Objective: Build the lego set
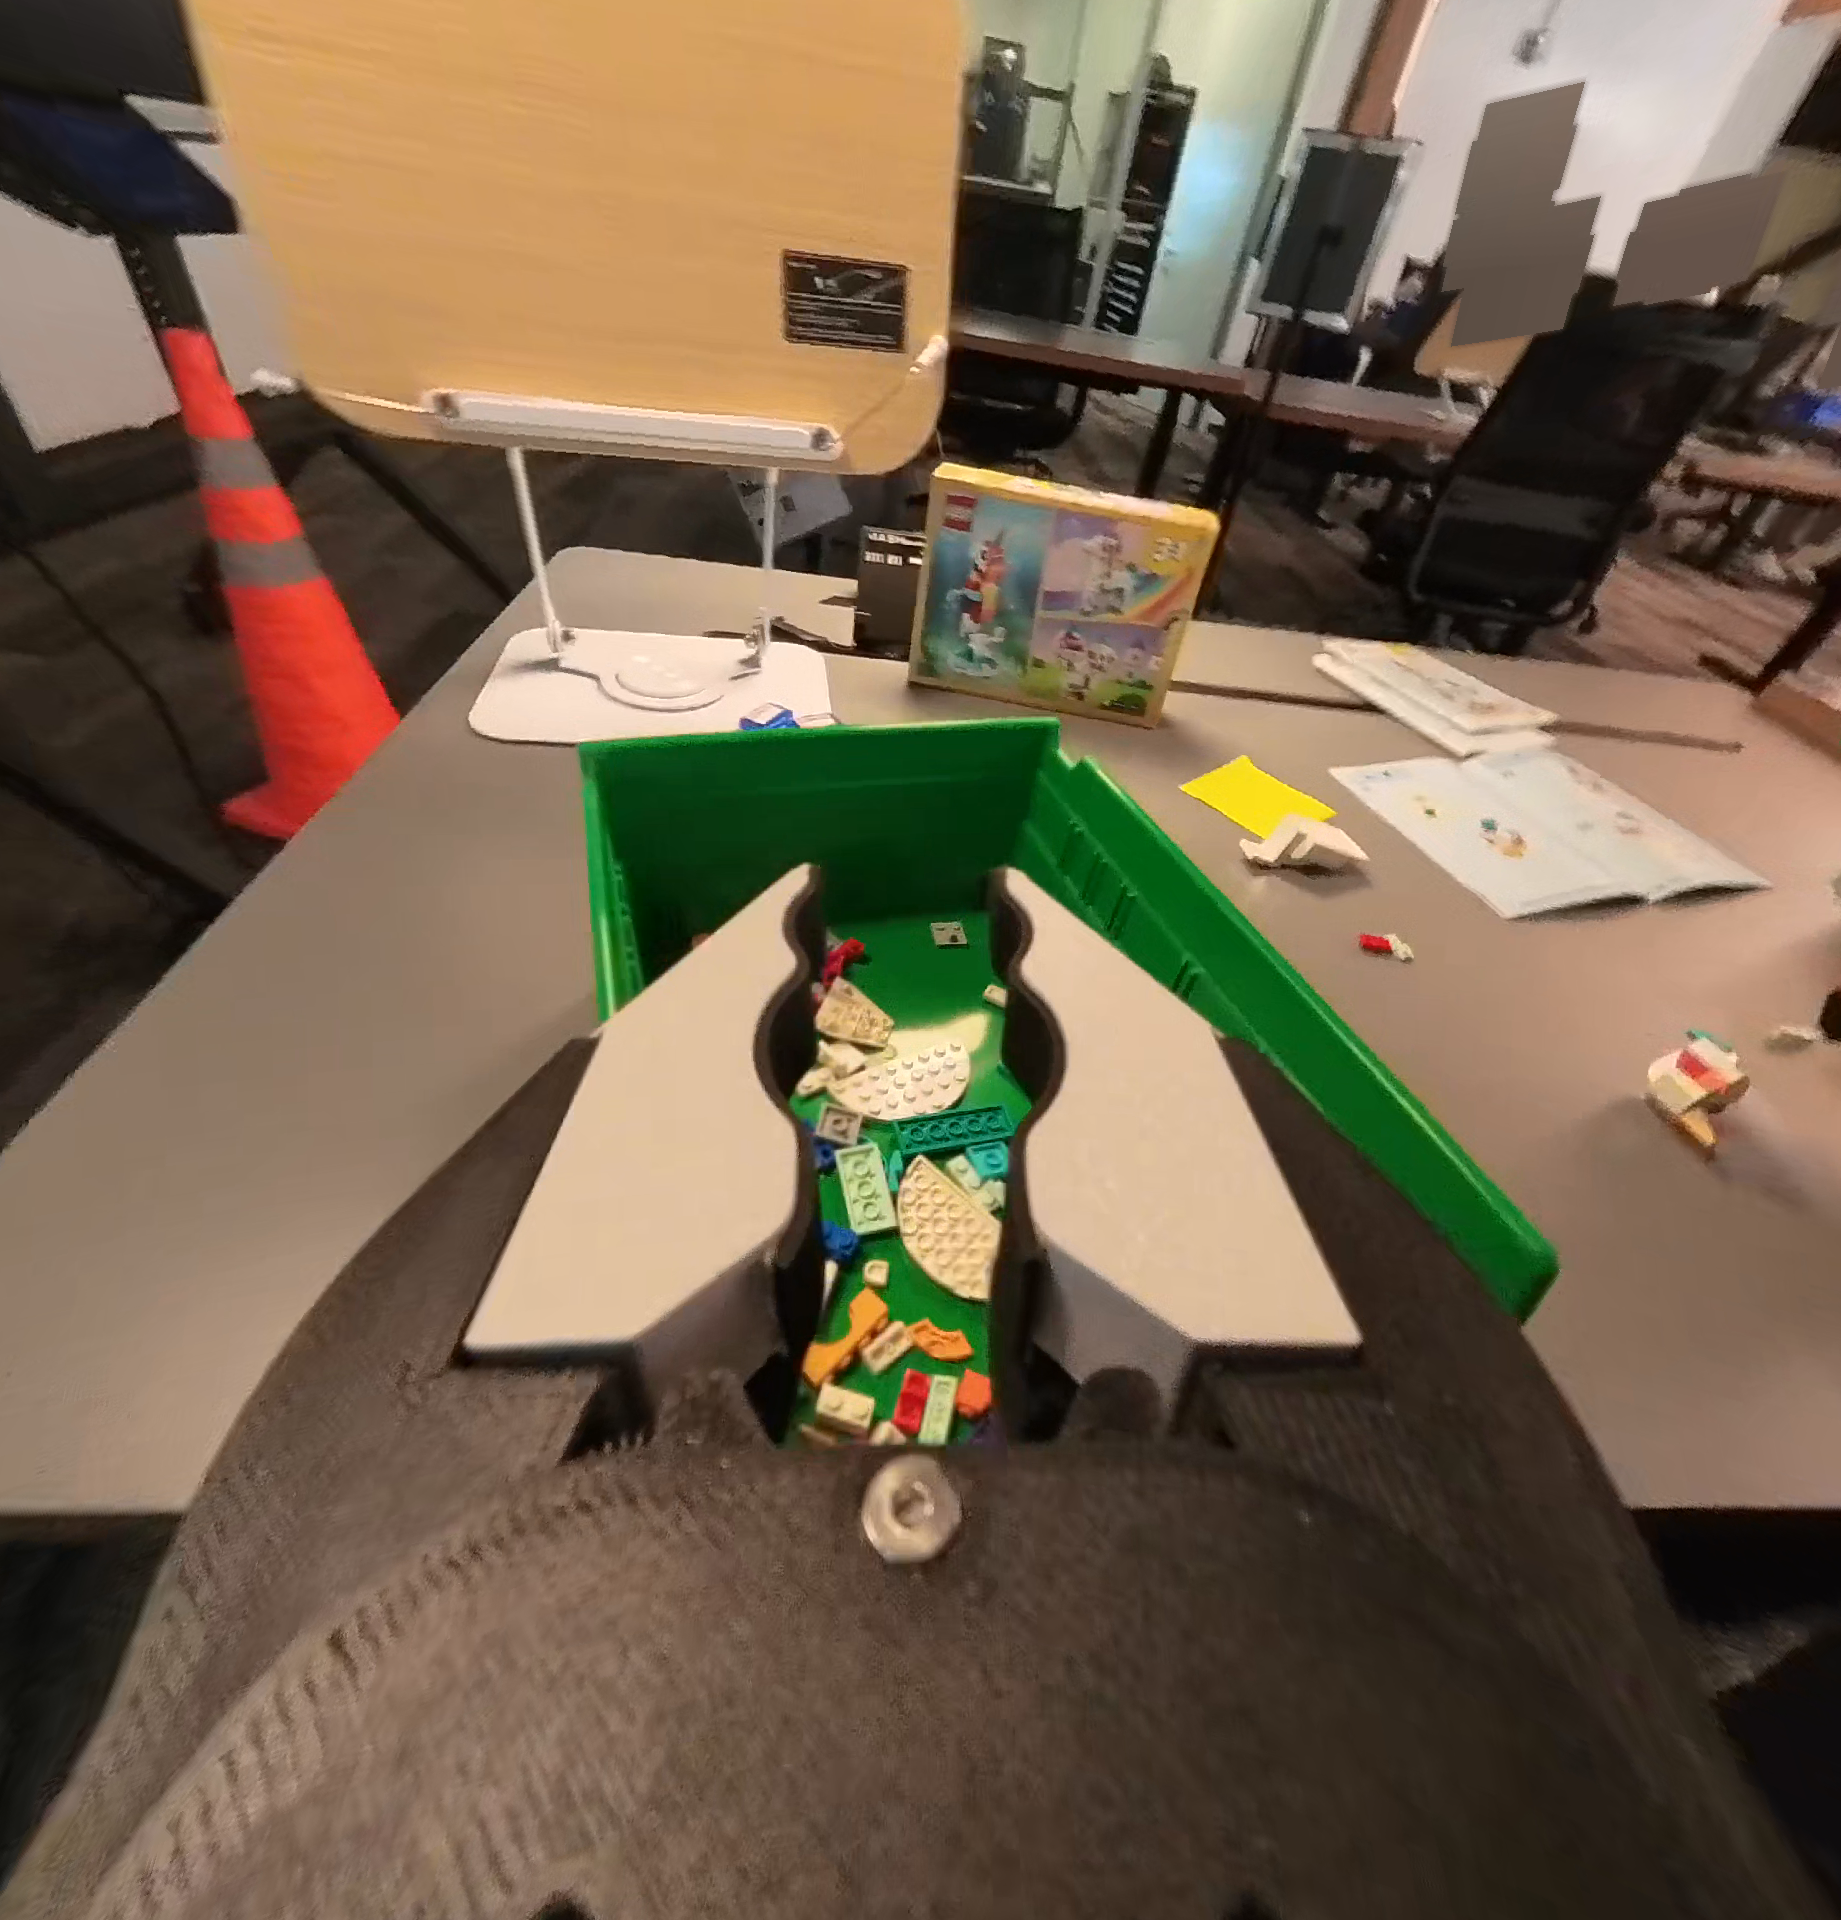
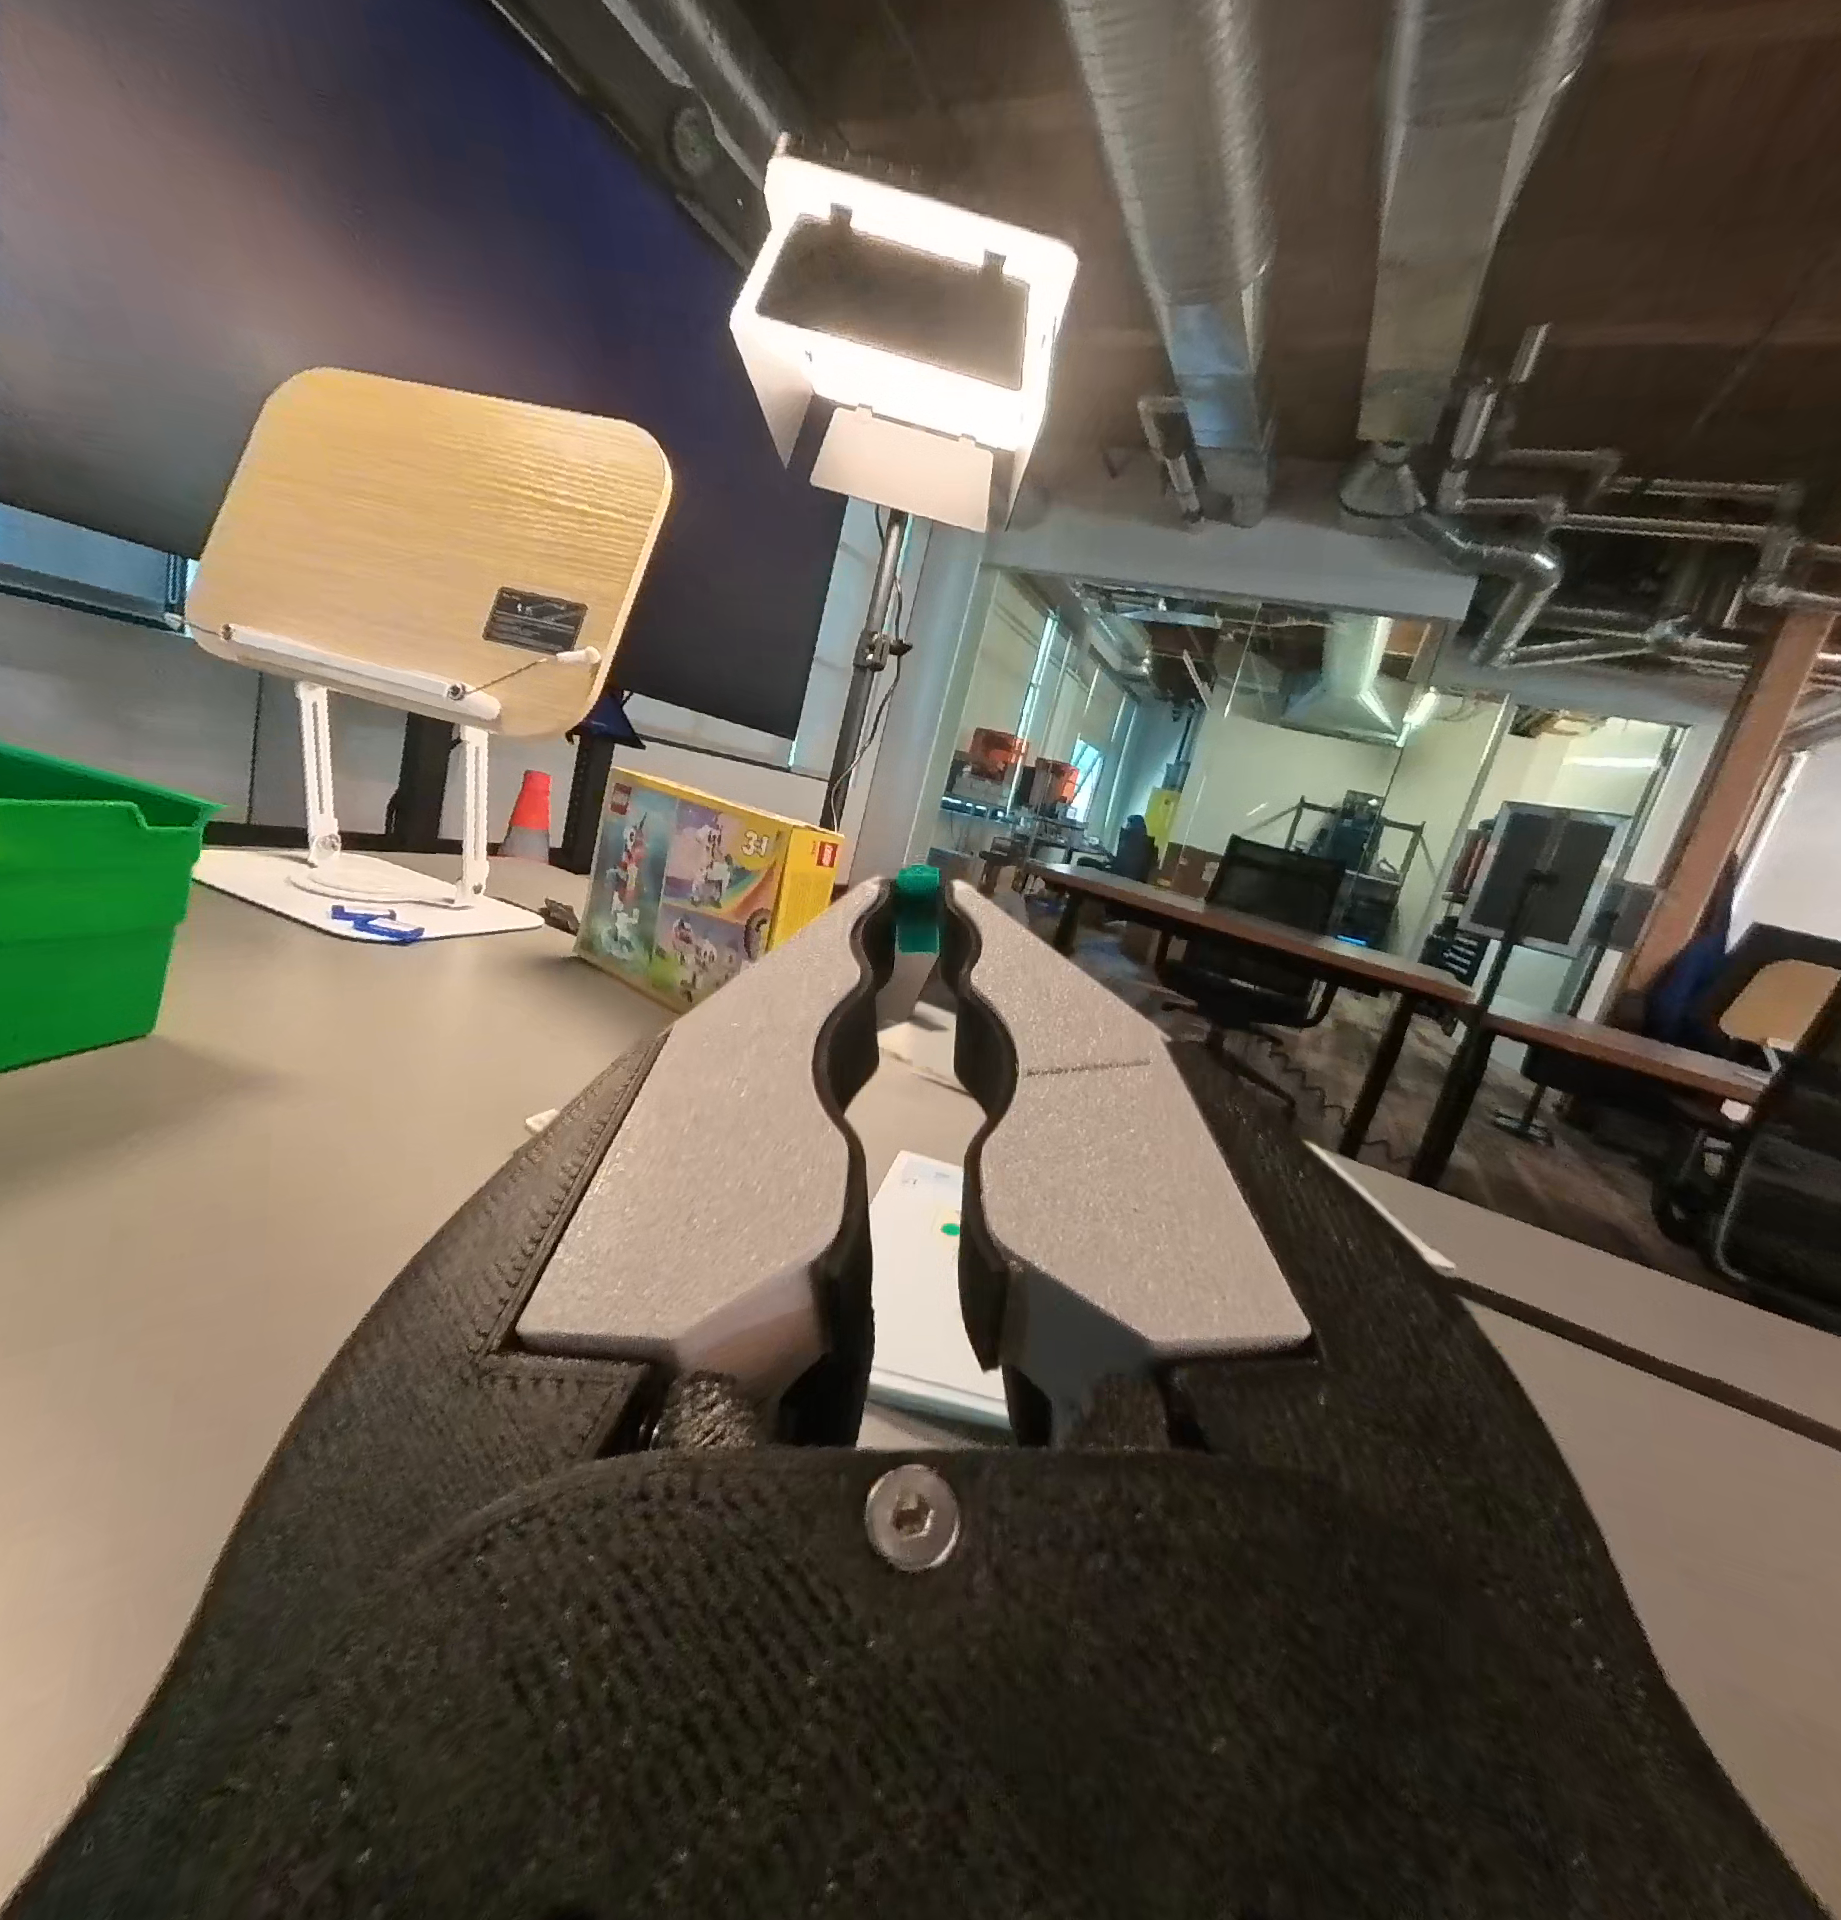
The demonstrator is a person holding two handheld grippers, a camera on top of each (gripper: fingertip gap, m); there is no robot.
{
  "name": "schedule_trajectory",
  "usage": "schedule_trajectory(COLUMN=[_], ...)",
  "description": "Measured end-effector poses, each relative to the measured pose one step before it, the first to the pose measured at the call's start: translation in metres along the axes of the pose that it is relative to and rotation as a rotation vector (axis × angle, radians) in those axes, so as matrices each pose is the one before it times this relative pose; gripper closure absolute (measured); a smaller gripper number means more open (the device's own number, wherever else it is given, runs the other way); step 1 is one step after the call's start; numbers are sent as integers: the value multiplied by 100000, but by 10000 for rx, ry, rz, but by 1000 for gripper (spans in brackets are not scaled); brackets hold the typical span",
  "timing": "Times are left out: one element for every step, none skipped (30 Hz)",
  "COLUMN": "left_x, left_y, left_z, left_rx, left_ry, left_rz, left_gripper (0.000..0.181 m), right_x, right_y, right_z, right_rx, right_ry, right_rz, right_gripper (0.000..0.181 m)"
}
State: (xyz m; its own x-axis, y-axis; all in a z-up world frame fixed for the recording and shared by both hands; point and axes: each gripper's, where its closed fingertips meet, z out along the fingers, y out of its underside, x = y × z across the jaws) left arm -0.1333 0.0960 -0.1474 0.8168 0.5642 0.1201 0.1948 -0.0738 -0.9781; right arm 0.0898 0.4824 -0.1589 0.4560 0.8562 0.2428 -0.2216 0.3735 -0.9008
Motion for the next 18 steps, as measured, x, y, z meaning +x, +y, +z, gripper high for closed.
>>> schedule_trajectory(left_x=[123, -71, -74, 41, 144, 215, 186, 144, 241, 391, 551, 641, 799, 782, 456, -122, -677, -832], left_y=[130, 150, 113, 0, -48, 24, 142, 256, 409, 612, 720, 722, 828, 949, 969, 815, 481, 164], left_z=[400, 345, 304, 240, 197, 171, 175, 175, 212, 311, 412, 517, 658, 795, 839, 734, 489, 196], left_rx=[-179, -224, -197, -111, -43, -48, -80, -107, -178, -312, -392, -403, -502, -641, -713, -638, -414, -200], left_ry=[-2, -84, -58, 35, 111, 160, 150, 114, 172, 273, 357, 379, 452, 432, 218, -162, -534, -610], left_rz=[387, 328, 224, 126, 30, -29, -58, -78, -84, -107, -85, -49, -11, 33, 128, 249, 321, 329], left_gripper=[152, 152, 152, 152, 152, 152, 152, 152, 152, 152, 152, 153, 154, 155, 154, 155, 156, 157], right_x=[-55, -31, 14, 33, 61, 69, 62, 51, 43, 32, 3, -5, -33, -44, -36, -1, 16, 57], right_y=[168, 144, 82, -7, -9, 21, 86, 109, 125, 149, 159, 142, 110, 90, 66, 48, 12, -9], right_z=[47, 33, 11, -20, -28, -4, 7, 16, 25, 39, 34, 36, 39, 43, 24, 8, -8, -34], right_rx=[-79, -74, -37, 6, 12, -6, -26, -36, -36, -42, -47, -44, -33, -28, -22, -15, -10, 6], right_ry=[-48, -33, -4, 11, 24, 29, 21, 16, 14, 8, 3, 0, -9, -18, -4, 7, 15, 31], right_rz=[19, 19, -2, -28, -39, -32, -11, 14, 24, 23, 20, 18, 17, 8, -18, -46, -59, -62], right_gripper=[176, 176, 176, 176, 176, 176, 176, 176, 176, 176, 176, 176, 176, 176, 176, 176, 176, 176])
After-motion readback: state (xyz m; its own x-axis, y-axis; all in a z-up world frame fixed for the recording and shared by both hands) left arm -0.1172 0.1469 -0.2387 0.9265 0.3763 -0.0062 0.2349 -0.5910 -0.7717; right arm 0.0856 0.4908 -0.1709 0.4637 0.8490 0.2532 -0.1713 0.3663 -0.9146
